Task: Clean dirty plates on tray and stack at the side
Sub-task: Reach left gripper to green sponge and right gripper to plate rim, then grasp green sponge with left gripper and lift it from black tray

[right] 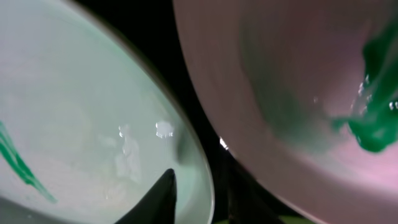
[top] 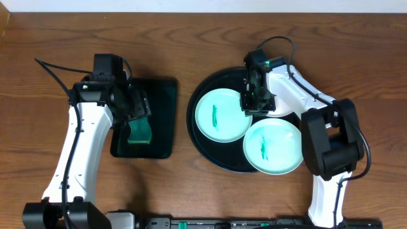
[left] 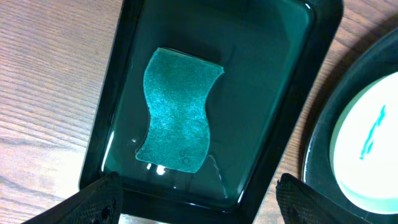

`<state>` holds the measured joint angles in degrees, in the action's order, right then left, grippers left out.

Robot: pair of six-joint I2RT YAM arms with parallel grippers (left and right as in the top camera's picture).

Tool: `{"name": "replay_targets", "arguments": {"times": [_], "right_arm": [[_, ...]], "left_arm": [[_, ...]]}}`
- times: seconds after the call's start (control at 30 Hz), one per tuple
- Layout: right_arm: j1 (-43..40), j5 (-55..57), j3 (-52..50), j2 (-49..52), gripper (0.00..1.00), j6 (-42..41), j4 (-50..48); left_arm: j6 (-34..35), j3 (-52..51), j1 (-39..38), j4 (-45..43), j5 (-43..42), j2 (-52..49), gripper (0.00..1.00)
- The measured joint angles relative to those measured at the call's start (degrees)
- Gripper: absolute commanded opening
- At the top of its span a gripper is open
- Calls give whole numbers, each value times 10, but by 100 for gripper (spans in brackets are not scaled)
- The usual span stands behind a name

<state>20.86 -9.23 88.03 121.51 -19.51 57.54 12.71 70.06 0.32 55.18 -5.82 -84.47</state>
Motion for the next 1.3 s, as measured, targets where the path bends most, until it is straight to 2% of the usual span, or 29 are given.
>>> {"name": "replay_targets", "arguments": {"times": [0.07, 0.5, 0.77, 1.03, 1.3], "right_arm": [[1, 2, 0, 2, 1, 5, -8], [45, 64, -1, 2, 1, 11, -41], [50, 76, -13, -5, 1, -1, -53], [50, 75, -15, -7, 1, -5, -56], [50, 76, -16, -7, 1, -5, -56]], "left_arm": [[0, 0, 0, 0, 6, -3, 79], [4, -9, 0, -10, 51, -12, 78], [1, -10, 0, -33, 55, -68, 68], [-72, -12, 0, -46, 16, -158, 57], [-87, -12, 0, -59, 30, -186, 57]]}}
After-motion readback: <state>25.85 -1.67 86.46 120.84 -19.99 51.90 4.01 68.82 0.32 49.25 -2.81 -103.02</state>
